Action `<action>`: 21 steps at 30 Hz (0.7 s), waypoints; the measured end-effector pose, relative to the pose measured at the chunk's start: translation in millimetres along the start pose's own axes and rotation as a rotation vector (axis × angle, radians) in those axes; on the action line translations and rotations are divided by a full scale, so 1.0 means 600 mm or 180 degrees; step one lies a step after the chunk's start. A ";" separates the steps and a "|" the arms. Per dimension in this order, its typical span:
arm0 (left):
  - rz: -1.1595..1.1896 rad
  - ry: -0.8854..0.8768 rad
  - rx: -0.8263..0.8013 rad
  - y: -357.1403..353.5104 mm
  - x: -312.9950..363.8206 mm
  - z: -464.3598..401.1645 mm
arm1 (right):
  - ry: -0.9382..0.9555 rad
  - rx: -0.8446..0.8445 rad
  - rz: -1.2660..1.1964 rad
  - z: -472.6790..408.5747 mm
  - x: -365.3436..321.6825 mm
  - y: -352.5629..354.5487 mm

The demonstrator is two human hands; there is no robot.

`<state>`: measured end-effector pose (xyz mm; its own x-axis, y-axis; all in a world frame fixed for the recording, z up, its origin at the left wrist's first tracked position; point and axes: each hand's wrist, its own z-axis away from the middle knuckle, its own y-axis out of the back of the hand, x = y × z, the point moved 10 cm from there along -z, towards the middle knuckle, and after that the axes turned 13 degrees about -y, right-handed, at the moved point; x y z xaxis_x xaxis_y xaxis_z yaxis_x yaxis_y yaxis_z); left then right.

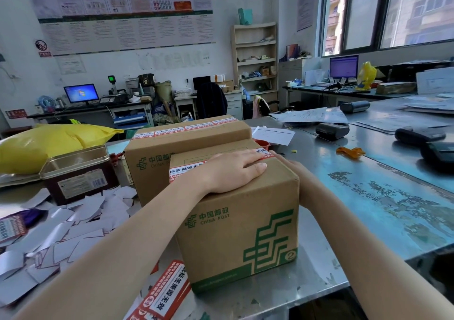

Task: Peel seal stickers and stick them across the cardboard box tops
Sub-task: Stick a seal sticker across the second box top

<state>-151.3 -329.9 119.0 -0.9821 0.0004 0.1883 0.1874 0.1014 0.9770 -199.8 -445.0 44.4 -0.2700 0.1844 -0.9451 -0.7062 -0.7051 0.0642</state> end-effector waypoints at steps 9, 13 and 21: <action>0.0033 0.0041 0.0032 0.000 -0.004 0.000 | 0.0344 0.0121 0.0215 0.024 -0.010 0.004; 0.0021 0.0182 0.0072 0.006 -0.008 0.007 | 0.0668 0.0161 0.0137 0.041 -0.038 0.010; -0.0309 0.1734 0.0083 0.015 -0.128 0.110 | 0.0200 -0.0191 0.0598 0.048 -0.057 -0.009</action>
<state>-75.2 -263.4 106.6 -0.8419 -0.5242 0.1285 0.0891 0.0999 0.9910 -205.5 -427.7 85.9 -0.3507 0.0039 -0.9365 -0.6064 -0.7630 0.2239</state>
